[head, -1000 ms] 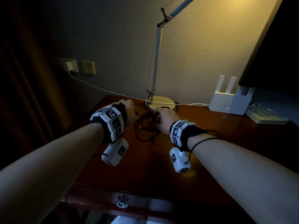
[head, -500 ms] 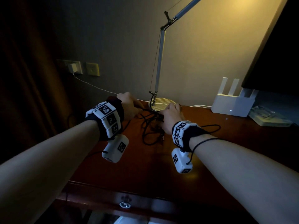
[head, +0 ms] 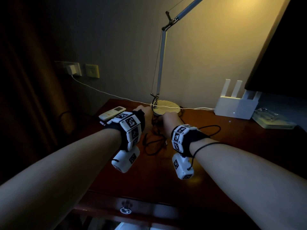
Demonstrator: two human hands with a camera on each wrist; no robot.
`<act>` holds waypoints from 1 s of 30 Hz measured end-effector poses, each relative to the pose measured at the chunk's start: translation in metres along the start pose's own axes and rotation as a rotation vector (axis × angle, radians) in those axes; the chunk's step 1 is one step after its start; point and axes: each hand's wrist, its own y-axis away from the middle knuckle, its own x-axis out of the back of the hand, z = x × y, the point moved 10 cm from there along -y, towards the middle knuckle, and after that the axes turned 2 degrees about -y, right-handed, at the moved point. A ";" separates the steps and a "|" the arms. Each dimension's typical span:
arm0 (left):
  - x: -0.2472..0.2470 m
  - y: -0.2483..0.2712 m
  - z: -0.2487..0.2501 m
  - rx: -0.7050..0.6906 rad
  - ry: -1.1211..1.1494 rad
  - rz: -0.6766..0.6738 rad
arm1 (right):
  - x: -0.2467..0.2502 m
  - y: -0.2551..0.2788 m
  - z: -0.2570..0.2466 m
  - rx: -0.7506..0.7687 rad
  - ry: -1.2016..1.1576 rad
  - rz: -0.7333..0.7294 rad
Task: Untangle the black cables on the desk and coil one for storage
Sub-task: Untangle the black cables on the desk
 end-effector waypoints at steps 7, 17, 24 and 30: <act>0.004 -0.003 -0.048 0.075 0.244 0.024 | 0.016 0.014 0.019 0.013 -0.071 0.063; 0.031 0.005 -0.093 0.254 0.256 0.128 | 0.015 0.016 0.043 -0.087 -0.109 0.081; 0.020 0.007 -0.041 0.181 -0.012 0.074 | 0.012 0.012 0.029 -0.047 -0.169 0.111; -0.008 -0.001 0.010 0.073 0.080 0.016 | 0.013 0.008 0.013 0.015 -0.094 0.079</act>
